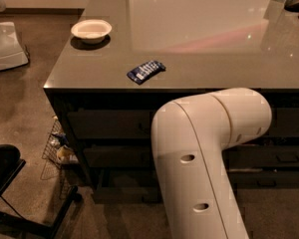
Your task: Open bottom drawer
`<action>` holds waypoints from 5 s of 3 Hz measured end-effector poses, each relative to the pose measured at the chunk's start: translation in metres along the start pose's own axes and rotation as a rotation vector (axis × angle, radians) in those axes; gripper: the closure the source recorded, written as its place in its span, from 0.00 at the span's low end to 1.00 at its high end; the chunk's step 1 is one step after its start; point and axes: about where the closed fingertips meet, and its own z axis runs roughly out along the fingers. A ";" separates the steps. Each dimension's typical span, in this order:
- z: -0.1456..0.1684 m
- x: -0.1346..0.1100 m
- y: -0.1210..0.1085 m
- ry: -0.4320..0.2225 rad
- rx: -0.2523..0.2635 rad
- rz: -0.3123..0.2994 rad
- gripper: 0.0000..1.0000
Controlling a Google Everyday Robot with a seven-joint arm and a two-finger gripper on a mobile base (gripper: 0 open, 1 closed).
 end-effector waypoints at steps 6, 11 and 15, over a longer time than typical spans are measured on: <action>0.077 0.008 -0.095 -0.286 0.416 -0.002 0.00; 0.114 -0.043 -0.114 -0.351 0.440 -0.175 0.00; 0.115 -0.044 -0.111 -0.351 0.435 -0.177 0.96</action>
Offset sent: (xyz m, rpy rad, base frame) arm 0.0619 -0.0239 -0.0703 0.0976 -0.5798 0.0452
